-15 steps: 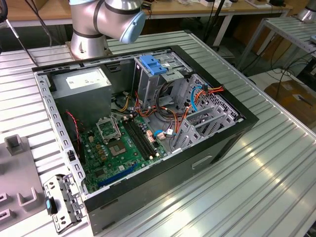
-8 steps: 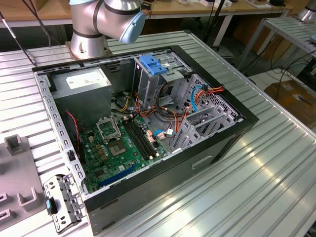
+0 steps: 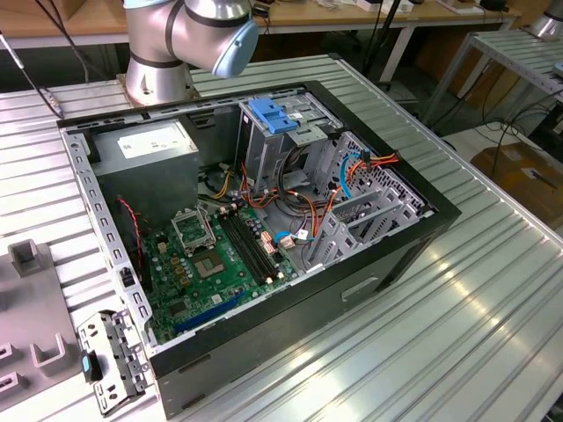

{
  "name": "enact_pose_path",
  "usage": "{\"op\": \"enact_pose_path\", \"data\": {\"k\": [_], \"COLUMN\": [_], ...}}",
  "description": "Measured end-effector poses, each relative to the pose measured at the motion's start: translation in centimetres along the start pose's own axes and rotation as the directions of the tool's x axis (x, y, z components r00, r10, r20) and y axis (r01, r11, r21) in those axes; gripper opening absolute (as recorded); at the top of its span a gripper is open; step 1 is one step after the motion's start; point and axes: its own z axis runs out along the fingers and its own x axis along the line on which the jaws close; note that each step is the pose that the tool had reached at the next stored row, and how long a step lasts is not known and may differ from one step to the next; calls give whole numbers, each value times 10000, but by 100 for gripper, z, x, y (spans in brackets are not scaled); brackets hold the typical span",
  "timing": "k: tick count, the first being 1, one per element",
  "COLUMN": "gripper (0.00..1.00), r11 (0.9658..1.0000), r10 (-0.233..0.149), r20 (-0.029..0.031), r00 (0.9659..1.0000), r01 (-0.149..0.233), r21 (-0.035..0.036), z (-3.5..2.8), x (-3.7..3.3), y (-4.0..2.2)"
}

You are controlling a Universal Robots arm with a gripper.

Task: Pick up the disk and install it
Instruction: 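Reach for the disk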

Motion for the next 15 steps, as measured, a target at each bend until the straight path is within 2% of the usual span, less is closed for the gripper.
{"op": "enact_pose_path", "data": {"k": [15], "gripper": [11], "r11": [10000], "r10": [1], "r20": [-7], "r00": [10000], "r01": [-1], "r21": [0], "z": [1], "x": [207], "y": [-16]}}
